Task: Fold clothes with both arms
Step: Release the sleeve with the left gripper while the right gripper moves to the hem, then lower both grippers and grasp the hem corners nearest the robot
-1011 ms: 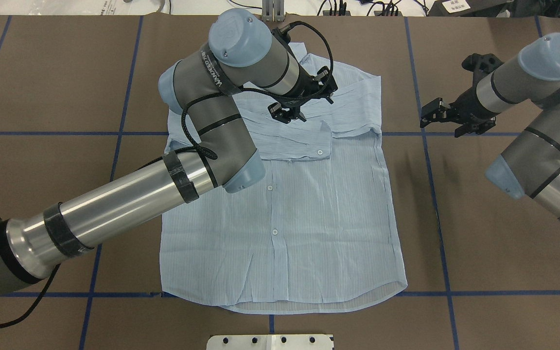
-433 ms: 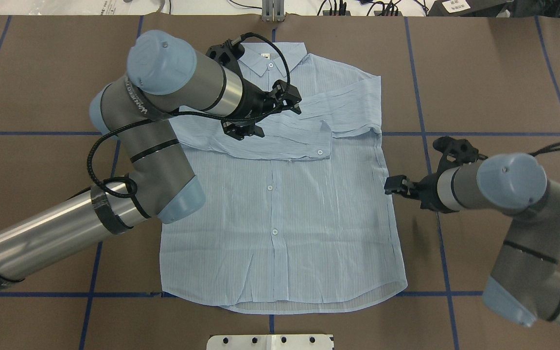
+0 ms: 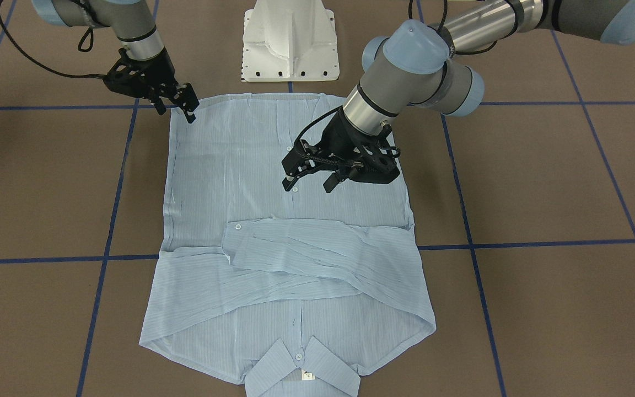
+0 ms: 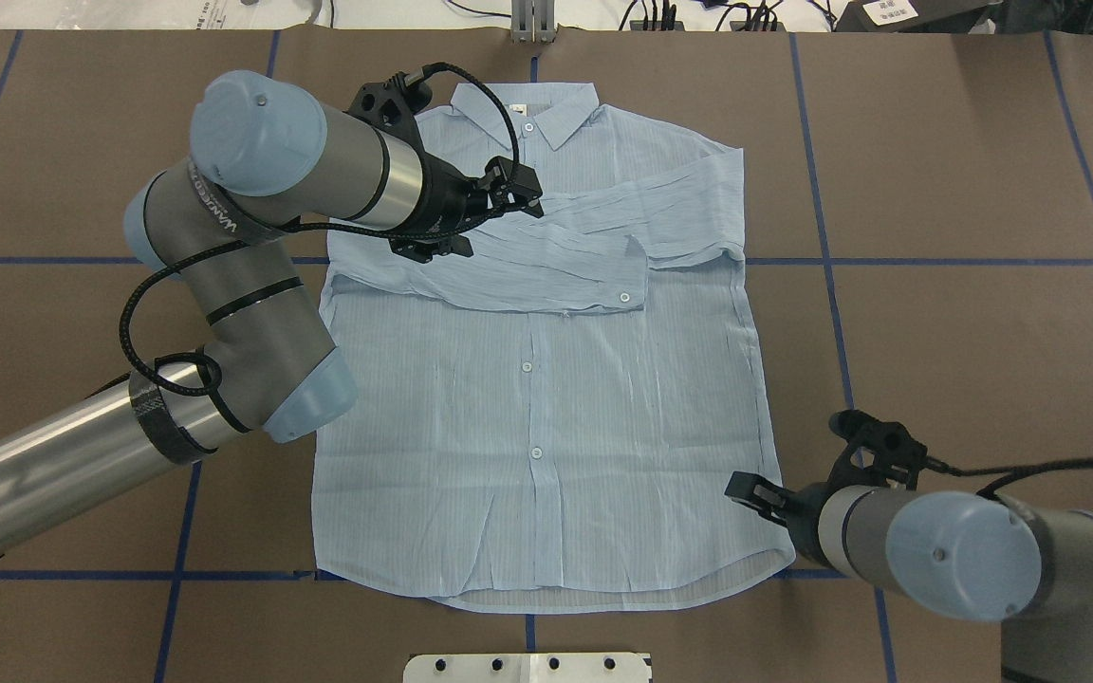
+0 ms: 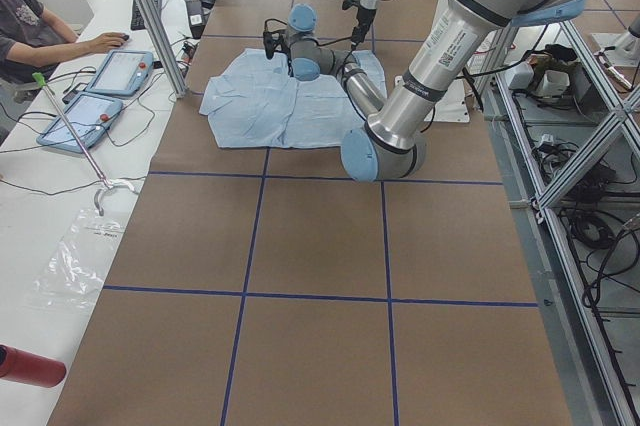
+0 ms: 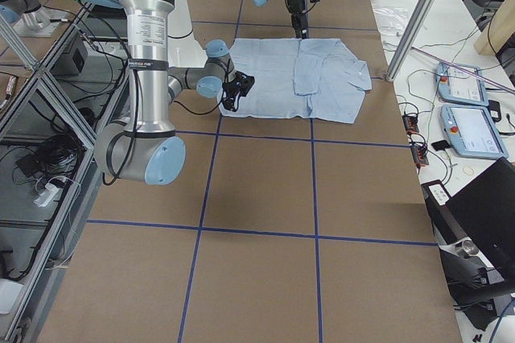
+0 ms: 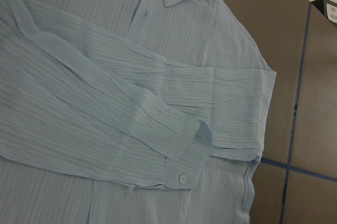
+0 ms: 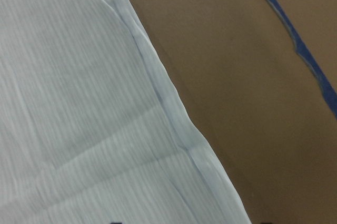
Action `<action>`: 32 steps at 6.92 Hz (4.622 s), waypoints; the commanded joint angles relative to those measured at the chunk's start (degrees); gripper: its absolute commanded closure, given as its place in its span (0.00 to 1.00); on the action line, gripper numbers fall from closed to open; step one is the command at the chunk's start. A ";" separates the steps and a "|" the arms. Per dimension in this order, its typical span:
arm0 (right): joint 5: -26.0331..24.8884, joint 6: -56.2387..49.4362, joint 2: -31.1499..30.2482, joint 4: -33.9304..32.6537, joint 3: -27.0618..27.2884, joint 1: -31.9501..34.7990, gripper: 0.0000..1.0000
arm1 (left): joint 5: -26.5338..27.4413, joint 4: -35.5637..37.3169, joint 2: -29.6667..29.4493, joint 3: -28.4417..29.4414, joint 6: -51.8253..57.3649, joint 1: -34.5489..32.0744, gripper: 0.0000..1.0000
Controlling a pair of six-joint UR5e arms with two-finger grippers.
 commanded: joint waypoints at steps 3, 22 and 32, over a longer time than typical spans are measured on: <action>-4.75 5.82 -1.99 -2.98 -0.76 -4.97 0.19 | 3.35 0.00 0.89 -0.84 0.16 0.04 0.01; -2.64 5.55 -1.37 -2.46 1.79 -4.80 1.00 | 23.21 25.05 31.65 -29.69 -12.30 31.57 0.12; -2.64 5.47 -1.37 -2.46 1.88 -4.18 1.00 | 23.39 25.14 31.56 -28.97 -13.28 30.98 0.75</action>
